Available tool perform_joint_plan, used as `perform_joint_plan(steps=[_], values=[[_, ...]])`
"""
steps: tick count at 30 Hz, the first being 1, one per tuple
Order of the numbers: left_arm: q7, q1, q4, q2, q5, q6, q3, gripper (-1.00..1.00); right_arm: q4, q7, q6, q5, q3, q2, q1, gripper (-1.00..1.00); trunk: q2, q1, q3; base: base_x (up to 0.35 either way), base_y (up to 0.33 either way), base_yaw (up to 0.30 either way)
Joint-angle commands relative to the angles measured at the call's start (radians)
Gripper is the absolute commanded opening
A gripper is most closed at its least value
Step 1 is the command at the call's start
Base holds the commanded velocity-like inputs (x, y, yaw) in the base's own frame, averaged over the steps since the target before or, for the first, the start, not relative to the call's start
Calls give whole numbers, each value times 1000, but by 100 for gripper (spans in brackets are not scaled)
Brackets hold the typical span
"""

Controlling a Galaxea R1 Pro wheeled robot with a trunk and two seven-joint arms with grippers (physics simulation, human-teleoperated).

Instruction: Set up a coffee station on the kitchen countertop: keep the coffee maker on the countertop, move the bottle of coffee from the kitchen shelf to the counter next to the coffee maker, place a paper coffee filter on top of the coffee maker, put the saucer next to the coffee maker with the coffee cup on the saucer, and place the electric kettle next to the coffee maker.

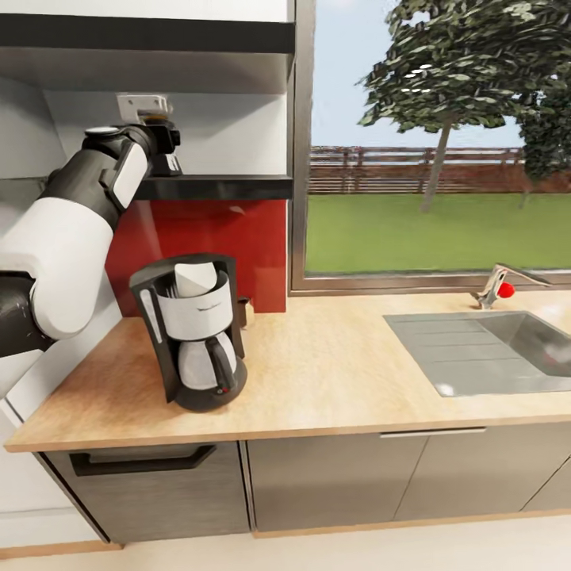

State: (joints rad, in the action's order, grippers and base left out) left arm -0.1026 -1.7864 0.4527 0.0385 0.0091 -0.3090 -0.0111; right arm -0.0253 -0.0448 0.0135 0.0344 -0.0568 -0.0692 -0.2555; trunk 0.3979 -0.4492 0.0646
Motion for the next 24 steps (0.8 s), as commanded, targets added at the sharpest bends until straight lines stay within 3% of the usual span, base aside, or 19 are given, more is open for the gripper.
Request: perform_joint_plan(steps=[1,12,24], values=[[-2,0,2,0,1,-5,-1,100,0,-3,1,4,-6,-1,-1,100,2,-1,2,105,129,0],[0,1,11,1,0,-5,-3,100,1,-3,4,5,-6,-9,-1,100,2,-1,2,23,21,0],[-2,1,14,1,0,-6,-4,100,2,-1,5,5,-6,-11,-1,100,2,-1,2,184,104,0]])
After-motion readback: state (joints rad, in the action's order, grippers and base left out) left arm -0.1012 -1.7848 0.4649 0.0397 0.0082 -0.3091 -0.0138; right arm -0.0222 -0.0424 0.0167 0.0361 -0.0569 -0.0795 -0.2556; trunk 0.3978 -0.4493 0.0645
